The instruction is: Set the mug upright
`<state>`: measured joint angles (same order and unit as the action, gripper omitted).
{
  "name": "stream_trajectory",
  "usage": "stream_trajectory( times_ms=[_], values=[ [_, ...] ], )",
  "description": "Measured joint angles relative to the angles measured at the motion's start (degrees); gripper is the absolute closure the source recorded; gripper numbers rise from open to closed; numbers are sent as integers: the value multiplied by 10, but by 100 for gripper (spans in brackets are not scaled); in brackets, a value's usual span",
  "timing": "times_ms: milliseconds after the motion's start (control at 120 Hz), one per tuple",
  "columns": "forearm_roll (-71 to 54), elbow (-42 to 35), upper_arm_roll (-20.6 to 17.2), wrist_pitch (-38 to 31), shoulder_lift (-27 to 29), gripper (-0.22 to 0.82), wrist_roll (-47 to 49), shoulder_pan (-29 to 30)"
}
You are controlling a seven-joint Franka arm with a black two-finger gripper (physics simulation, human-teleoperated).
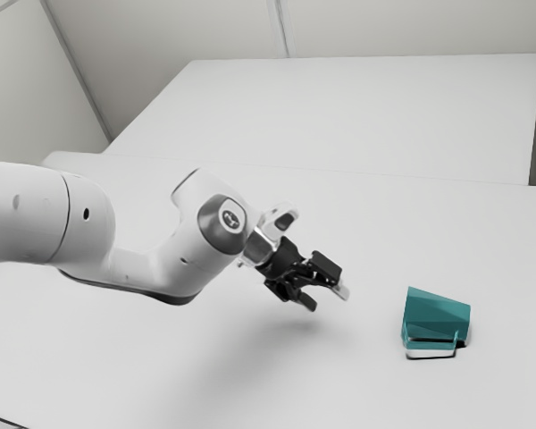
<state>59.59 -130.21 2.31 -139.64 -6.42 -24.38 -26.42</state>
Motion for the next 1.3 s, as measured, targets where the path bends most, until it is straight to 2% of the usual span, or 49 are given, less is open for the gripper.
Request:
stream_trajectory(
  times_ms=[408,900,1300],
  values=[
    [127,51,-63,-44,-50,0,-91,-24],
    [154,125,-80,-63,-107,0,-153,-46],
    [158,147,-79,-65,-137,0,-188,-46]
  ],
)
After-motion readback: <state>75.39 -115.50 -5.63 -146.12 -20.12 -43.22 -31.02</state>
